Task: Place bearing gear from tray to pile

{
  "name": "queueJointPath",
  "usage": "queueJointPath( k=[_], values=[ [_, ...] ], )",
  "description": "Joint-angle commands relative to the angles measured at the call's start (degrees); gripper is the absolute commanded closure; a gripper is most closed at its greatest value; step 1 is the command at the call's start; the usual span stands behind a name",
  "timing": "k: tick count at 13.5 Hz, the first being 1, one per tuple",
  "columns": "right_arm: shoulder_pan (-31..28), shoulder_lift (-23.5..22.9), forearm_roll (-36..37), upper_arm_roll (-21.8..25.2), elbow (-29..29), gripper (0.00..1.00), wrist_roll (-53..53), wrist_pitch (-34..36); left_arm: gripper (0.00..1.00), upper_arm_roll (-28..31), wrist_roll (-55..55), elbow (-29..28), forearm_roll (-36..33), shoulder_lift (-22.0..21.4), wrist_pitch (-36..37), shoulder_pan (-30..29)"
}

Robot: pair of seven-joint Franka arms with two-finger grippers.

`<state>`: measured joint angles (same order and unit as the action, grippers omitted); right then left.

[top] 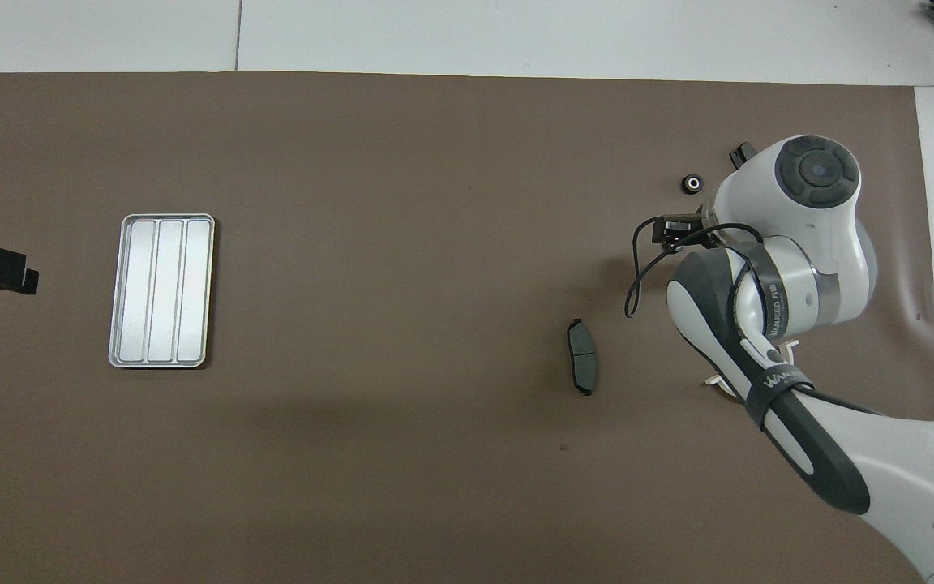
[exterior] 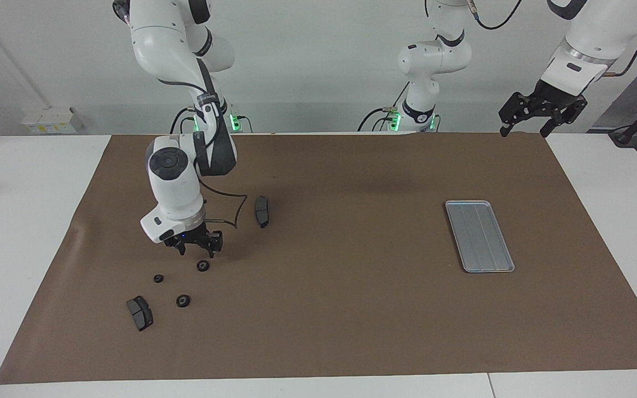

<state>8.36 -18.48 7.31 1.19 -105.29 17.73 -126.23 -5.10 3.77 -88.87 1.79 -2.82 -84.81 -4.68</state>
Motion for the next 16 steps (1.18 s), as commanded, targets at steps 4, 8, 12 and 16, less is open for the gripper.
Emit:
queueJointPath(
  k=[4, 8, 12, 16],
  values=[
    [-3.3, 11.0, -4.7, -0.5, -0.5, 0.09, -2.3, 8.1, 0.0, -0.4, 0.5, -1.4, -0.7, -1.5, 0.4, -0.6],
    [-4.1, 16.8, -9.3, -0.4, 2.0, 0.06, -2.5, 15.6, 0.0, -0.4, 0.5, -1.4, -0.7, -1.5, 0.4, -0.6],
    [-4.7, 20.1, -9.4, -0.1, 6.0, 0.01, -2.7, 23.2, 0.0, -0.4, 0.5, -1.4, -0.7, -1.5, 0.4, -0.6],
    [-9.0, 20.1, -11.5, 0.0, 9.5, 0.0, -11.9, 28.0, 0.0, -0.4, 0.5, -1.4, -0.7, -1.5, 0.4, -0.6]
  ],
)
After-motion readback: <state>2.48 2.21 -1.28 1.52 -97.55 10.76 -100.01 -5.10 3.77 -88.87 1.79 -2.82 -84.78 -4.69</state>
